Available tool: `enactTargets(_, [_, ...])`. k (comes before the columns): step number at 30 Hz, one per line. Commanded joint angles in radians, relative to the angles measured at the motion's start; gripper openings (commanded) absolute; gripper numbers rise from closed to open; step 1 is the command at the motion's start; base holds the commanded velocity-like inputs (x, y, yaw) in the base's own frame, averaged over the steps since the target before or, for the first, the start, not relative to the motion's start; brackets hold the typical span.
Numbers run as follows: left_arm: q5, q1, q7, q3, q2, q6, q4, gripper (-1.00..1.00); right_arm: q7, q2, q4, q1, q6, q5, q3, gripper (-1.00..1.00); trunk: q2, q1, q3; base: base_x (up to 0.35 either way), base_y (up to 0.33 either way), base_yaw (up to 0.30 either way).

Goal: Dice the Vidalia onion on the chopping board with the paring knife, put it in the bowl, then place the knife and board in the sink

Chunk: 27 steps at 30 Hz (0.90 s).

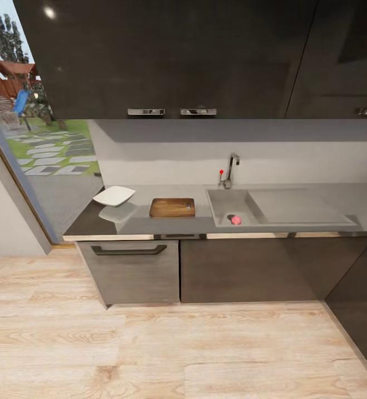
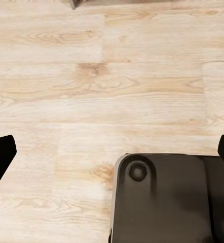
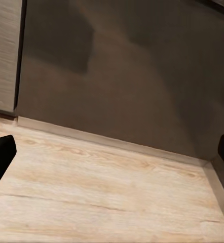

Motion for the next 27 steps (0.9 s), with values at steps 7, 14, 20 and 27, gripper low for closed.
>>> enactTargets(7, [-0.005, 0.0, 0.008, -0.003, 0.002, 0.001, -0.062, 1.0, 0.006, -0.028, 0.0, 0.0, -0.002, 0.002, 0.004, 1.0, -0.002, 0.001, -0.002, 0.0, 0.0, 0.0])
enactTargets(14, [-0.003, 0.0, 0.008, -0.004, 0.012, 0.003, -0.13, 1.0, 0.039, -0.063, -0.002, 0.0, -0.002, -0.001, -0.003, 1.0, -0.002, 0.001, -0.002, 0.0, 0.0, 0.0])
enactTargets(20, [-0.002, 0.0, 0.009, -0.001, 0.012, 0.033, -0.205, 1.0, 0.047, -0.074, -0.003, -0.001, -0.002, -0.002, -0.03, 1.0, -0.002, 0.001, -0.002, 0.0, 0.0, 0.0])
enactTargets(27, [-0.002, 0.0, 0.008, 0.004, 0.01, 0.341, -0.377, 1.0, 0.124, -0.075, -0.003, 0.0, -0.002, -0.003, -0.098, 1.0, -0.002, 0.001, -0.002, 0.0, 0.0, 0.0])
